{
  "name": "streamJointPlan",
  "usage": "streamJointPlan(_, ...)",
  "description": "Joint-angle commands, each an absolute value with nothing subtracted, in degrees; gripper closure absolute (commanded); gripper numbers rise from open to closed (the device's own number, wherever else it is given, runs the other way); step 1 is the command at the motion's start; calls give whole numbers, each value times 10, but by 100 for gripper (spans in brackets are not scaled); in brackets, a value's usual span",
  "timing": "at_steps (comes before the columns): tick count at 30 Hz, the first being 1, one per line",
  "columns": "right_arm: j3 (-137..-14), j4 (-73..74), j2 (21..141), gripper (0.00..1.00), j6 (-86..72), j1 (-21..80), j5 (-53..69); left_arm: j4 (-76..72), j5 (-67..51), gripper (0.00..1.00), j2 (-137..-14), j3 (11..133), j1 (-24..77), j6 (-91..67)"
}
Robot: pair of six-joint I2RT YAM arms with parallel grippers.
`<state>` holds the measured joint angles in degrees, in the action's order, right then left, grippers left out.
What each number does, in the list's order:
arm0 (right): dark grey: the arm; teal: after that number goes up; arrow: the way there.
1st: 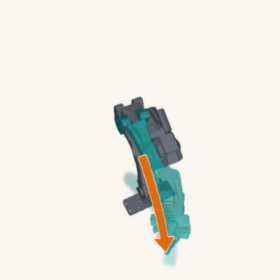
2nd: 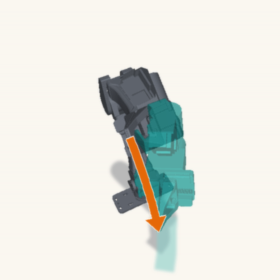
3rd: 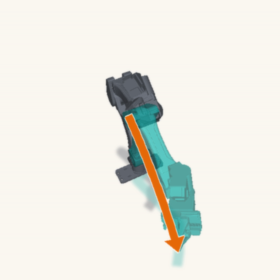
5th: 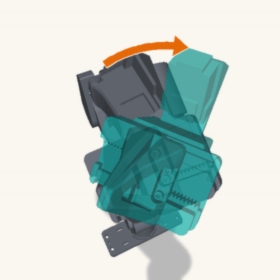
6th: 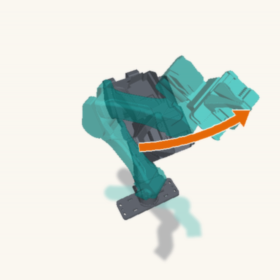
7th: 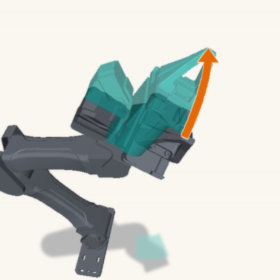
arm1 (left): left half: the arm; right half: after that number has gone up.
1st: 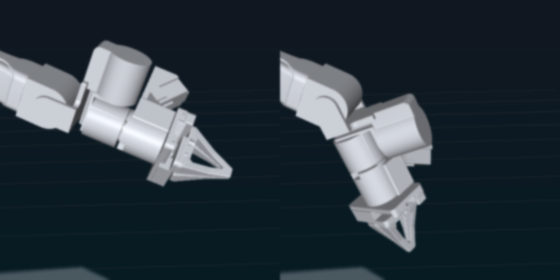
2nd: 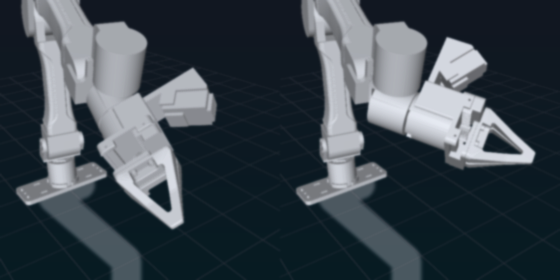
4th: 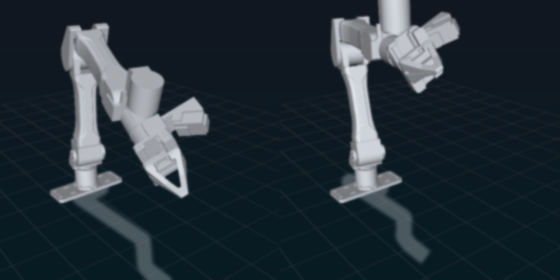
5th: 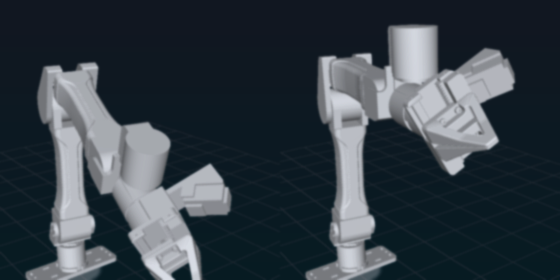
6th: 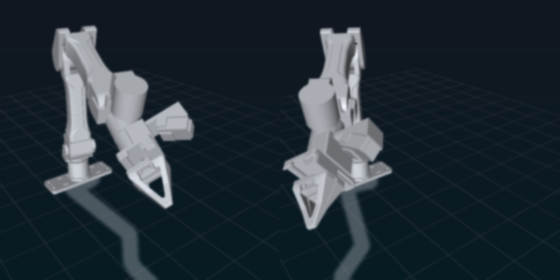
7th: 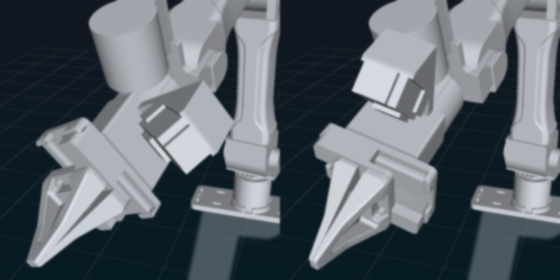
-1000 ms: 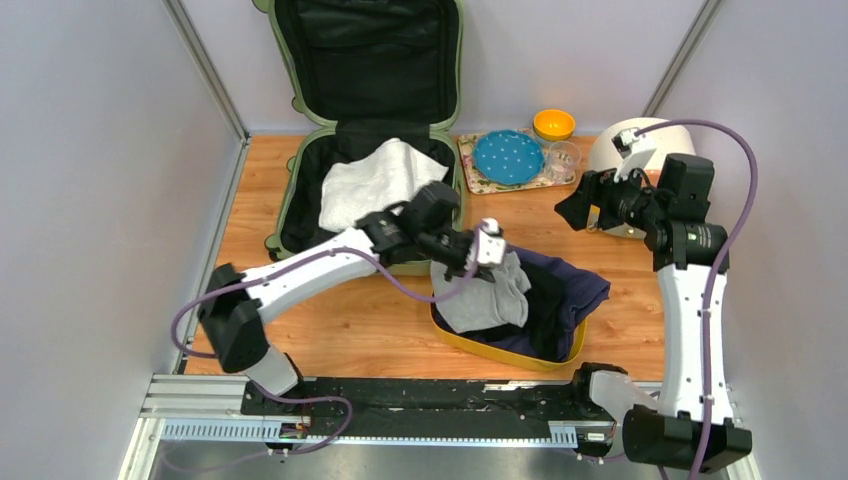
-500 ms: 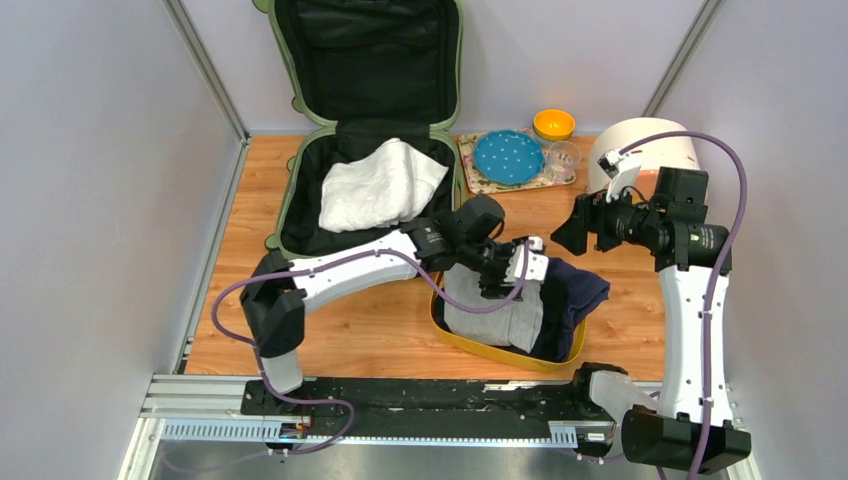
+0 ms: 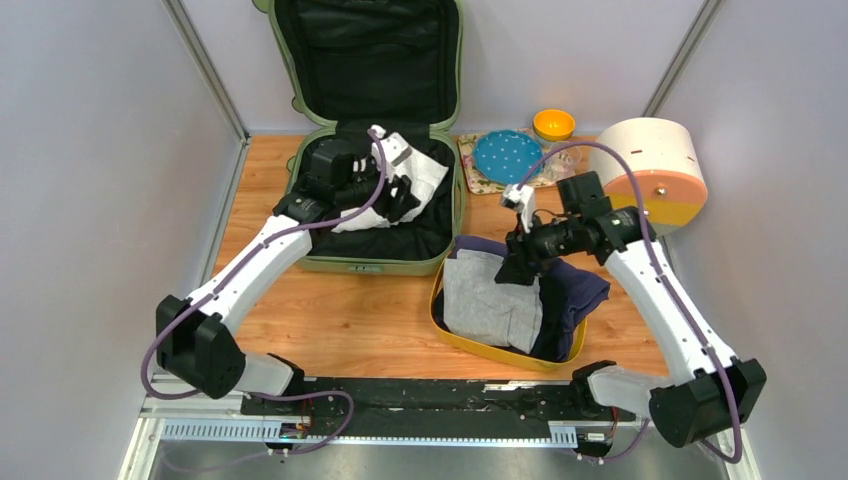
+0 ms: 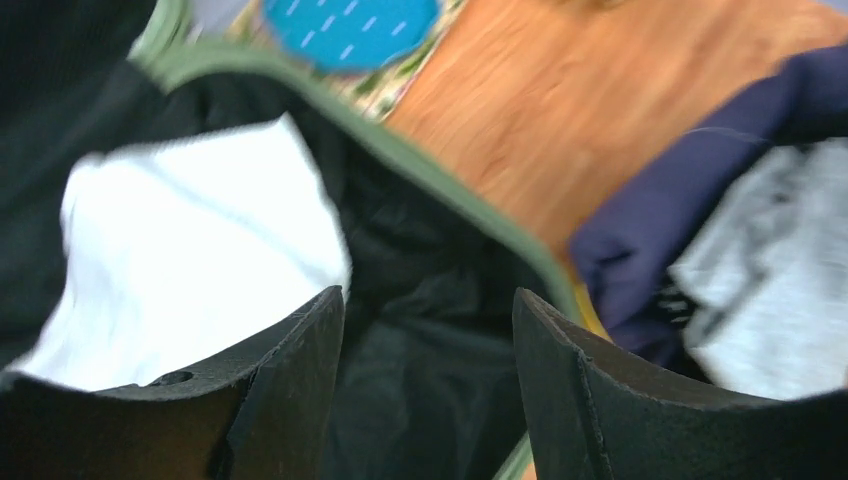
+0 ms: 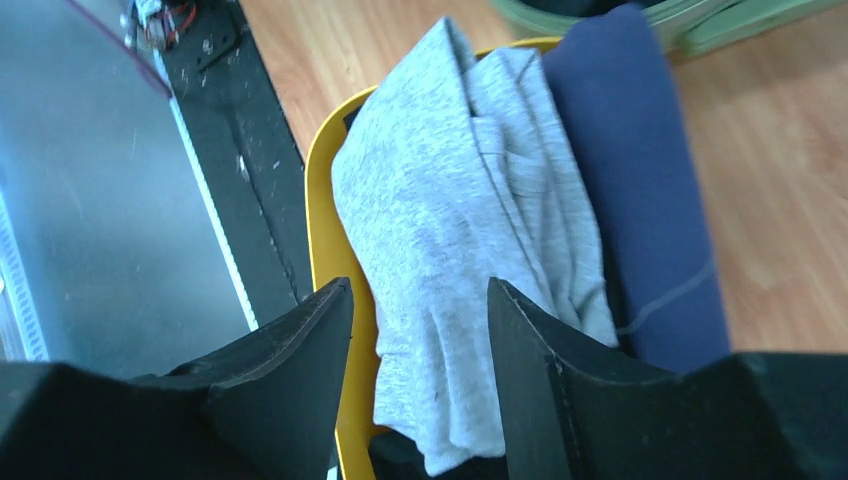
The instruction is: Open, take out, and arrange the luggage
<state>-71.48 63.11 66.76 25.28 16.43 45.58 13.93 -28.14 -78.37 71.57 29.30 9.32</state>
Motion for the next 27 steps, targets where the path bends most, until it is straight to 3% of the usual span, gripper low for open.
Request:
streamJointPlan(1,-667,585,702,45,281,206,448,117,-195,30,-816,683,230,6)
streamJointPlan(9,-588,570,775,46,297,203,310,91,-181,22,-885,643,183,90)
streamJointPlan(15,-648,607,765,38,282,188,374,12,-239,18,-931,621,182,182)
streamJointPlan(21,-727,628,751,36,261,184,400,-108,-153,17,-966,580,195,254)
streamJointPlan(27,-798,661,770,30,265,171,414,-129,-122,16,-1018,605,208,270)
